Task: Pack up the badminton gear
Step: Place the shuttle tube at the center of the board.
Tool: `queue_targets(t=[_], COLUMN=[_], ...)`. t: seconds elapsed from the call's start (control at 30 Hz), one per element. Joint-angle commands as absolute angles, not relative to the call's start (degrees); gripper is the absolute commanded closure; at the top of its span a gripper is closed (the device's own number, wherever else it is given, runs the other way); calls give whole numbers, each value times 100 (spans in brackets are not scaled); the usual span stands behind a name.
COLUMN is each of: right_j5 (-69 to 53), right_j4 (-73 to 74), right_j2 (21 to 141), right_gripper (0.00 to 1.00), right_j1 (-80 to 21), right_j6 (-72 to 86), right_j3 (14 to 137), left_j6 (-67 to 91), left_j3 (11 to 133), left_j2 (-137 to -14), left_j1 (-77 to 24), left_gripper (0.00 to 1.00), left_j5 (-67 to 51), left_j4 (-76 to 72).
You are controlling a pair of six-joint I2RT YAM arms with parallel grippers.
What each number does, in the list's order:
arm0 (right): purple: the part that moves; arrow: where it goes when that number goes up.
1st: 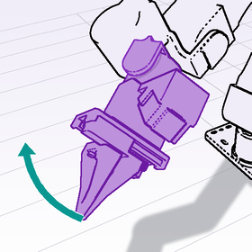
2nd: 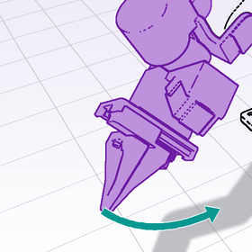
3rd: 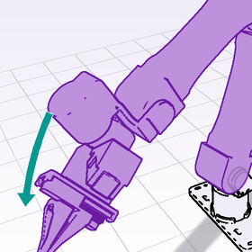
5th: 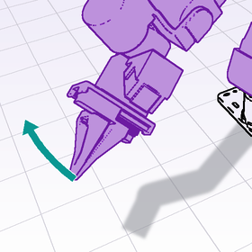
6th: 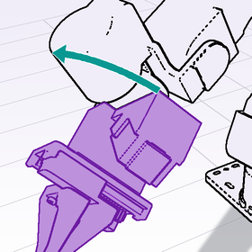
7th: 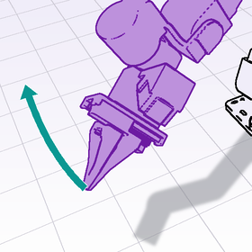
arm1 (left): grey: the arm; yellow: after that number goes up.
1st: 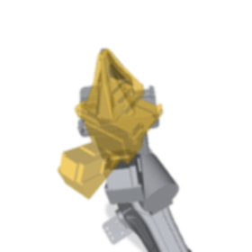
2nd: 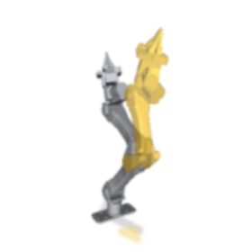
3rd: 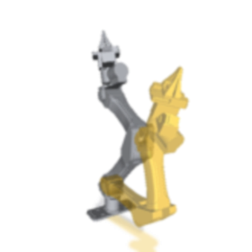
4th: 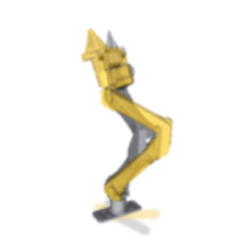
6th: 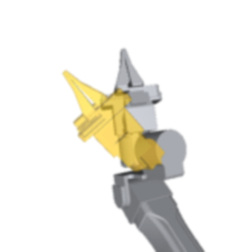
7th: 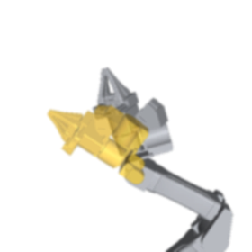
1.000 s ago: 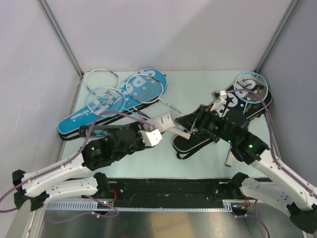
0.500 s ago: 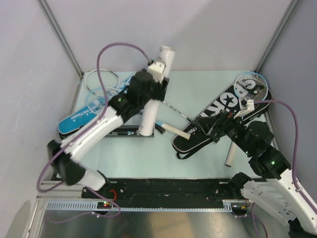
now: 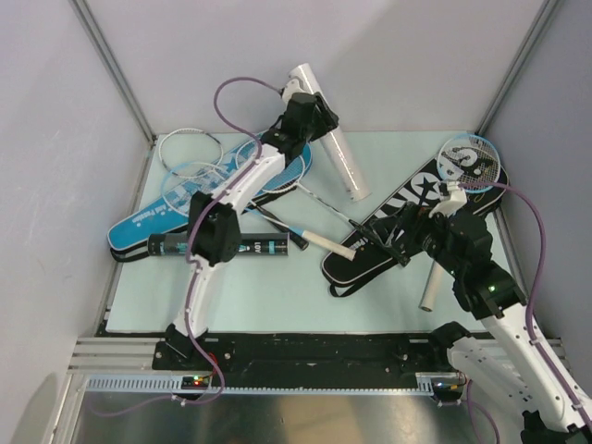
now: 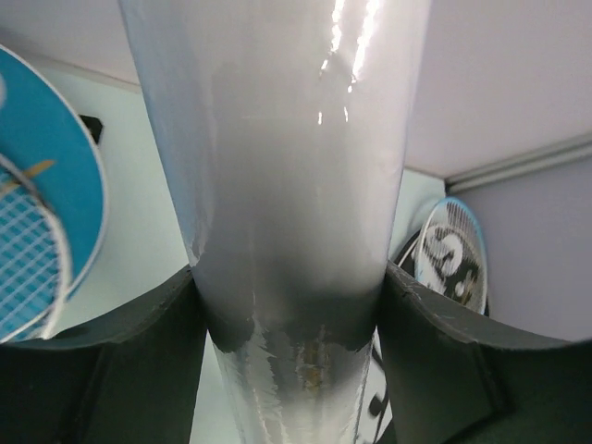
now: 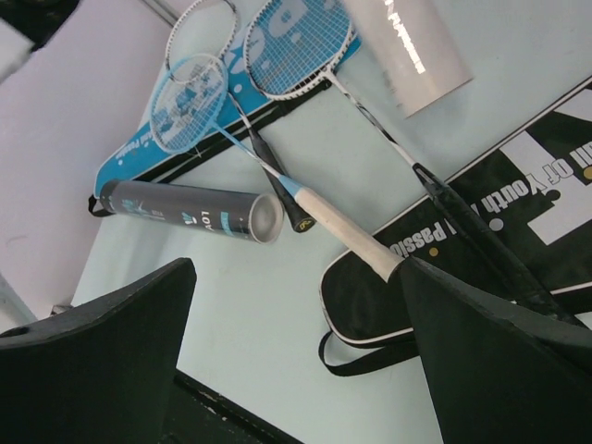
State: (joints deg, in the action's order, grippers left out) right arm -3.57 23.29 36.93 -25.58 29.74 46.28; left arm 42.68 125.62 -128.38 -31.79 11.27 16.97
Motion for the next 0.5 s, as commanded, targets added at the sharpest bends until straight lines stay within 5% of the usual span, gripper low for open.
queue_targets(t=[0.0,0.17,0.37,0.47], right_j5=[-625,-664,-846,-930], right_j4=[2198,2182,2005,1805], right_j2=[3907,4093,4379,4582], right_gripper=[0,1,1,3], right_j1=[-2424,-2281,-2076,-2017], right_j6=[2744,2582,2434,2422], right_j3=[4641,4641,4645,4649], left_j6=[5573,5400,4852,4607], left_j3=[13304,12845,11257,10352], left_j2=[-13534,-13676,-12656,-11907], left_j1=[-3091,-3044,-2927,-2855], left_gripper=[48,36,4,1], left_j5=[1038,1101,1166,1194], left_j4=[867,384,60,34])
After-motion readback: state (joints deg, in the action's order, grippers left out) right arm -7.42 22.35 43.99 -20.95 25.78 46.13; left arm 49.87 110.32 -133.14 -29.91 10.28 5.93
